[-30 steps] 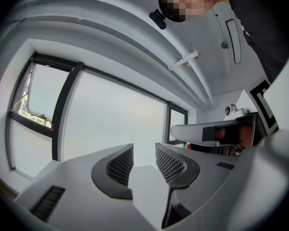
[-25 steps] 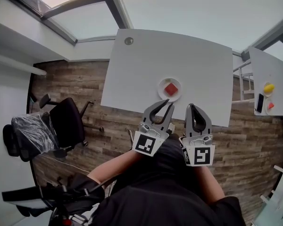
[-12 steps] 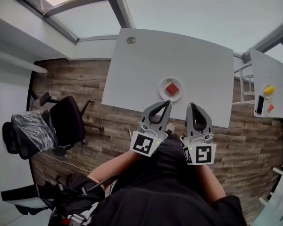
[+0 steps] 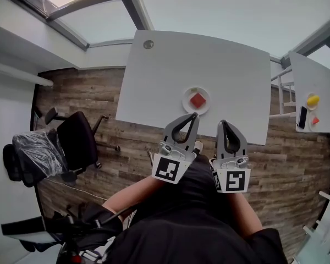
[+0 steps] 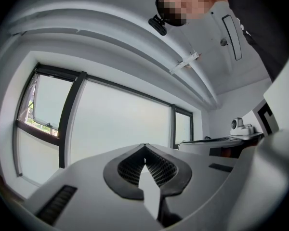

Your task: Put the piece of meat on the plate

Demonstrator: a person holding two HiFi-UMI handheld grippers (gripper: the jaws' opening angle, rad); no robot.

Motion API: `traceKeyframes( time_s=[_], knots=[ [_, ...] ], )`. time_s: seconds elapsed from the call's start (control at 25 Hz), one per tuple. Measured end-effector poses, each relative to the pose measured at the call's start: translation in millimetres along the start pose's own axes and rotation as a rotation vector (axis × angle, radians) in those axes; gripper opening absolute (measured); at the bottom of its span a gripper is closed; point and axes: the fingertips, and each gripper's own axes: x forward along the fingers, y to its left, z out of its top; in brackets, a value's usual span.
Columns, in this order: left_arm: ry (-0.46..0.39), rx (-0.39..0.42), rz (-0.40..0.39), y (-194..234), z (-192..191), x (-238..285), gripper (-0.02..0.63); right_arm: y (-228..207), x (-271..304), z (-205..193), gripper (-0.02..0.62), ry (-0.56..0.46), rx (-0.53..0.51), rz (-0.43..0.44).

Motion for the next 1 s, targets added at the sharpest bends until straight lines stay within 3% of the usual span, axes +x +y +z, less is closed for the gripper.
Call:
traceKeyframes(
  time_s=[1.0],
  knots=[
    [0.004, 0.004, 0.025, 0.2, 2.6, 4.5, 0.006, 6.5, 3.3, 7.7, 0.003, -0.03, -0.026, 0.038]
  ],
)
